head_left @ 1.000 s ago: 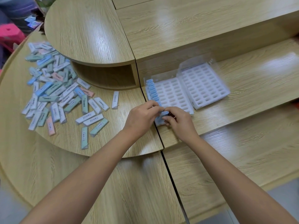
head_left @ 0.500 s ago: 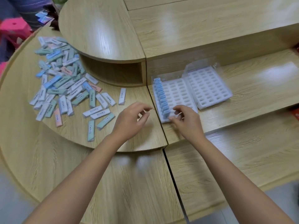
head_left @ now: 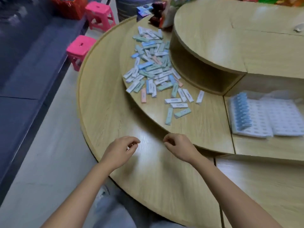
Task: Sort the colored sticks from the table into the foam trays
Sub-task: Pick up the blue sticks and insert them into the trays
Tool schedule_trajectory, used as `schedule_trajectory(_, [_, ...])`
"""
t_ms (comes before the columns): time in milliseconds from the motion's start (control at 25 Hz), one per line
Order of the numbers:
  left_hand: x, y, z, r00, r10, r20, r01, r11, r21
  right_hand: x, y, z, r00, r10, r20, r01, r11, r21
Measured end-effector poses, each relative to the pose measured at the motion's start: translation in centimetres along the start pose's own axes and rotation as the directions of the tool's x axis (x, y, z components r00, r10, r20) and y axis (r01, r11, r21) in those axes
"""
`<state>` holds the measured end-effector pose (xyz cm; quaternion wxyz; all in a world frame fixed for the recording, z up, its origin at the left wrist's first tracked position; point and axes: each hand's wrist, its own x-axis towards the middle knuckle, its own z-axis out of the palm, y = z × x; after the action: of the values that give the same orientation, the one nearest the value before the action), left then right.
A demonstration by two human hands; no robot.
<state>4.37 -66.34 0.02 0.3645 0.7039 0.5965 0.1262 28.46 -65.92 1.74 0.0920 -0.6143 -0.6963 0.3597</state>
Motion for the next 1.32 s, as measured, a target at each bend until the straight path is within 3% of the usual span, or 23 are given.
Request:
schedule_trajectory(120, [-4.0,-7.7,-3.1,0.995,-0.098,-0.005,0.098,0.995,-0.027,4.3,-7.3,4.7,0.999,-0.02,0.046,0.021,1.0,-0.013])
schedule_trajectory(280, [-8.4,-18.3,-8.8,0.975,-0.183,0.13,0.172,0.981,0.091,9.5,-15.1,12.4,0.997,0.042,0.059,-0.044,0.998,0.035])
schedule_trajectory(520, [-5.5,-26.3,-17.7,0.963,-0.229,0.14,0.205,0.964,0.169,12.1,-19.0,19.9,0.964,0.22,0.151,-0.234,0.968,0.084])
schedule_trajectory(760, [8.1,-25.4,-23.3,0.963,0.011,0.268,-0.065,0.979,0.195,16.7,-19.2,22.6,0.912,0.385,0.141,-0.405,0.899,0.168])
schedule_trajectory(880, [15.3,-25.1,-26.0,0.933,0.049,0.356,-0.148,0.955,0.256,22.9,-20.4,20.6,0.908,0.406,0.104,-0.419,0.874,0.244])
schedule_trajectory(1080, [25.5,-21.1,-29.0,0.897,0.162,0.412,-0.275,0.933,0.232,31.3,-22.7,11.7,0.887,0.442,-0.134,-0.366,0.85,0.378])
schedule_trajectory(1240, [35.0,-15.0,-28.4,0.852,0.328,0.408,-0.429,0.884,0.185,34.1,-22.2,4.5,0.777,0.543,-0.318,-0.383,0.809,0.445])
schedule_trajectory(1320, [39.2,-12.1,-27.4,0.831,0.4,0.386,-0.487,0.859,0.158,34.5,-21.5,2.2,0.628,0.663,-0.406,-0.413,0.727,0.548])
